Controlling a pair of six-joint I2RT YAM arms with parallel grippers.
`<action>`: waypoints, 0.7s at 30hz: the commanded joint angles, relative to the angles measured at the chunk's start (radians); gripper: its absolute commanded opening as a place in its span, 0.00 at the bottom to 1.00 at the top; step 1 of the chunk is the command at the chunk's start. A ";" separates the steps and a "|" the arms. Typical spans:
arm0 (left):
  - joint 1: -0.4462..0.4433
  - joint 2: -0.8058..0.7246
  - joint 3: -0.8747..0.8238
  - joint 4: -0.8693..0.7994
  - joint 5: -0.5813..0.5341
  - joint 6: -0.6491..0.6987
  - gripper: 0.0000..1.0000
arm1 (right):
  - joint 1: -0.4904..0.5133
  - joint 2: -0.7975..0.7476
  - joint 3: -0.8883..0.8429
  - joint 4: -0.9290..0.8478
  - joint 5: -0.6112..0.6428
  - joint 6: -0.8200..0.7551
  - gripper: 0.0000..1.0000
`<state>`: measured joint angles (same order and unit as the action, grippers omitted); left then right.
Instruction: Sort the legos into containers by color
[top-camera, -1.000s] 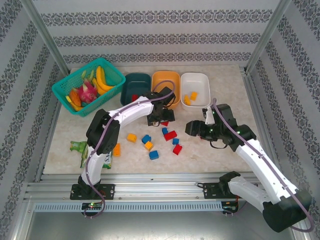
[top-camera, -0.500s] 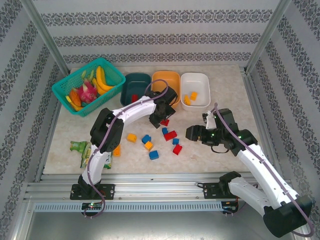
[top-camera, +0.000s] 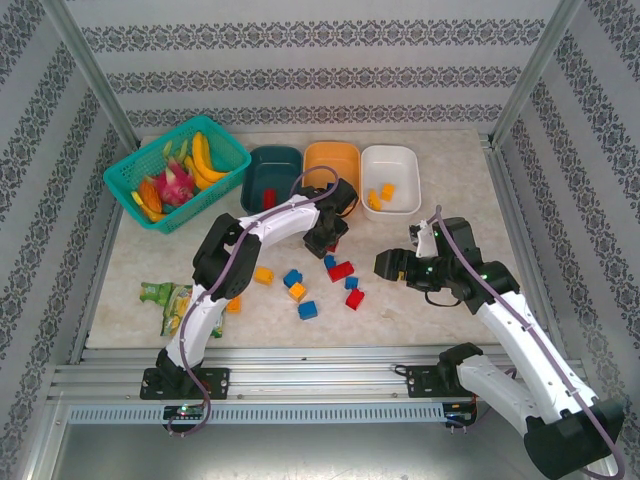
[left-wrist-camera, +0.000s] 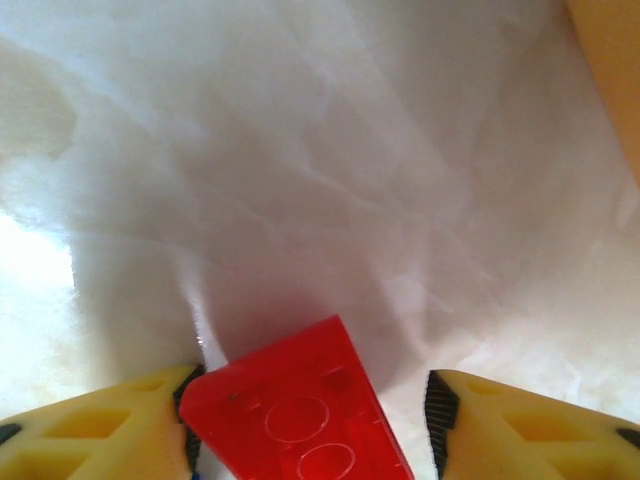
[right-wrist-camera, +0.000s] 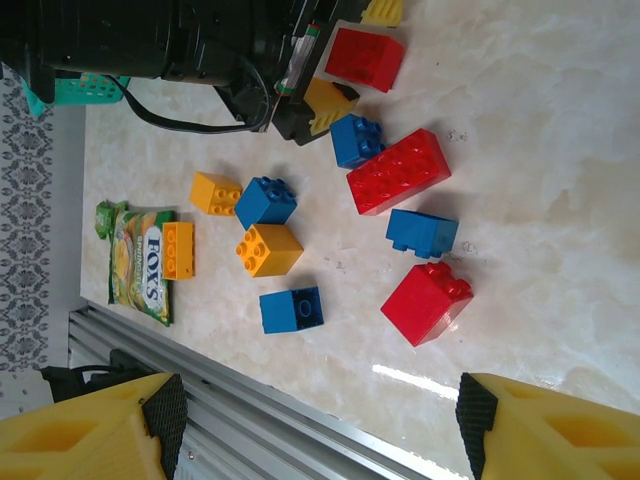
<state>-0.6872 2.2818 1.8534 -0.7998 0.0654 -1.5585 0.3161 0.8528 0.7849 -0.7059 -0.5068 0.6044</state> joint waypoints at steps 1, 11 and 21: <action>0.000 0.022 0.033 -0.028 -0.029 -0.009 0.56 | -0.008 -0.010 -0.011 -0.003 -0.016 0.006 0.74; -0.003 -0.034 0.024 -0.035 -0.068 0.034 0.29 | -0.009 0.020 0.006 0.020 -0.022 0.000 0.73; 0.053 -0.289 -0.054 -0.109 -0.131 0.383 0.29 | 0.029 0.100 0.127 0.156 -0.139 -0.012 0.74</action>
<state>-0.6777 2.0914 1.8091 -0.8368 -0.0238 -1.3563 0.3225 0.9245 0.8459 -0.6395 -0.5819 0.6037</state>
